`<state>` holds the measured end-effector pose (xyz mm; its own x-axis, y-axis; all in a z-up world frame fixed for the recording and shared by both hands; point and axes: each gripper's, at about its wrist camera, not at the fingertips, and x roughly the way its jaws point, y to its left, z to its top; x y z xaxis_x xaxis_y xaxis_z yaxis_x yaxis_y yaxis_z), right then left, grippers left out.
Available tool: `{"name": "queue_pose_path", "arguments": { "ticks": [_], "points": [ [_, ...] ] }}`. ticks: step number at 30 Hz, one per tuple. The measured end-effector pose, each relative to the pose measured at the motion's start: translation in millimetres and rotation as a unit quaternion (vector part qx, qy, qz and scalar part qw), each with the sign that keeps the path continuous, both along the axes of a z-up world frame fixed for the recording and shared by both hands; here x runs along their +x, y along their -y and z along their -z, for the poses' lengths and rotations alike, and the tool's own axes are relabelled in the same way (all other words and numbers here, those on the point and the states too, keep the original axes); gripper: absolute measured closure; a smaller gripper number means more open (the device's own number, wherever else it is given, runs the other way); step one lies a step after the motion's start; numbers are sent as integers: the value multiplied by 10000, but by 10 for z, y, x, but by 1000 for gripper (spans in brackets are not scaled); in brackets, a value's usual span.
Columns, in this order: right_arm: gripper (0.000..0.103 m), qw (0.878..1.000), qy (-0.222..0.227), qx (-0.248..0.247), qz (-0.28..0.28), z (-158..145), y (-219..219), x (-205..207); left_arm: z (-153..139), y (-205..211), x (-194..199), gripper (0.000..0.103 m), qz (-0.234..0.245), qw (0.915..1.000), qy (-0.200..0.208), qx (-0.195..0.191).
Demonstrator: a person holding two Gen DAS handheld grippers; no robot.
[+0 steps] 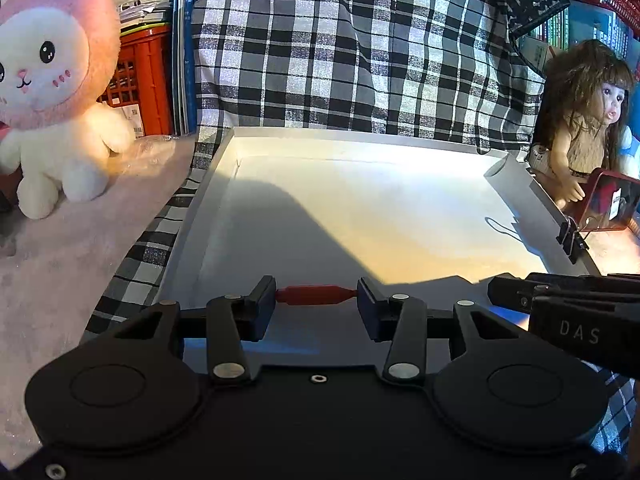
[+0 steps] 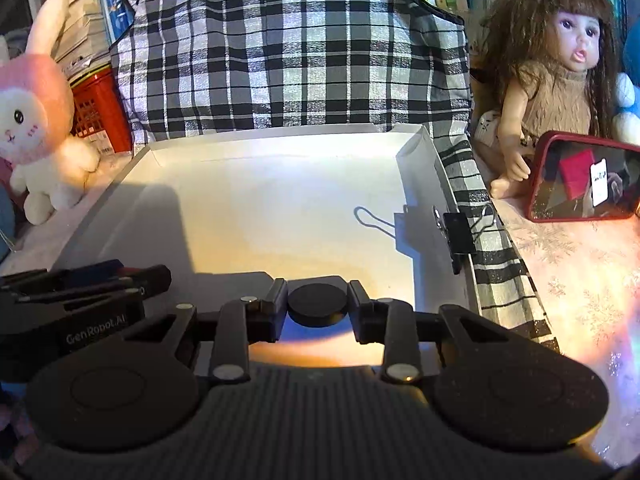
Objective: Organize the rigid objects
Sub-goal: 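Carry the red marker and black lid with both tools into the white box, then open the left tool to drop the marker while the right tool releases the lid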
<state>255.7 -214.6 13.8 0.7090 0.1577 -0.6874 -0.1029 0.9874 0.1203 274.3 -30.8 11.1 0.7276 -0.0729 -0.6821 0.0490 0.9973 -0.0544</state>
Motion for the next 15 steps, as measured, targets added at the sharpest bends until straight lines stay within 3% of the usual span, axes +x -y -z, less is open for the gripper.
{"name": "queue_pose_path", "arguments": {
  "ticks": [5,10,11,15],
  "points": [
    [65,9999,43,-88,-58,8,-17,-10,10,31,-3,60,48,9999,40,136],
    [58,9999,88,-34,-73,-25,-12,-54,-35,9,-48,54,68,10000,26,66],
    [47,9999,120,-36,-80,-39,-11,-77,-56,-4,-70,50,54,10000,38,35],
    [44,9996,254,-36,-103,-123,-3,-192,-172,-35,-202,32,9,9998,198,46]
  ]
}}
